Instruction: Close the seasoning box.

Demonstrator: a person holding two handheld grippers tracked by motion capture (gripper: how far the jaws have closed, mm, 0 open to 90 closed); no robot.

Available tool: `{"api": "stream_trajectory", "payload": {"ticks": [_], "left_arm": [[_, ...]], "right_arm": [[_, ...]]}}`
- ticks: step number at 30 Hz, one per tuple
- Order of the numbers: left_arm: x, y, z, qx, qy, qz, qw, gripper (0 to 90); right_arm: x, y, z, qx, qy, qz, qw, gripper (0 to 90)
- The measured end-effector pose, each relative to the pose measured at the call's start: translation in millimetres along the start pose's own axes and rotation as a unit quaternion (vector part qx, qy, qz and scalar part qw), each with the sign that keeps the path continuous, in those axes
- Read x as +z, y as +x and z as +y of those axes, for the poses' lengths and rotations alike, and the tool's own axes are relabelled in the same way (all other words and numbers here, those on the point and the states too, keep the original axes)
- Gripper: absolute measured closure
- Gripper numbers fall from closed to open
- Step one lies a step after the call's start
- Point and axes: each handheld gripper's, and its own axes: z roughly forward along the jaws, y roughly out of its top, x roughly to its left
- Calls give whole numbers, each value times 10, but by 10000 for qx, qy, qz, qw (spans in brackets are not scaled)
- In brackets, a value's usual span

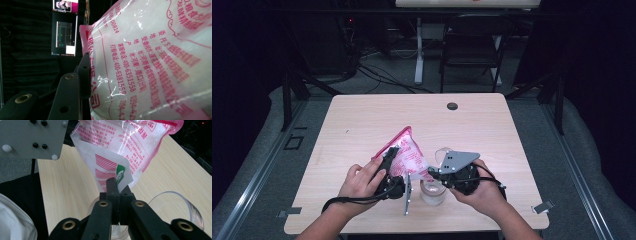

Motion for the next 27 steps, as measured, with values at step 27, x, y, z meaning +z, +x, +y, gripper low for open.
{"api": "stream_trajectory", "payload": {"ticks": [27], "left_arm": [[-25,15,11,129,-26,-7,9999,576]], "right_arm": [[-14,22,4,-50,-60,-80,9999,900]]}}
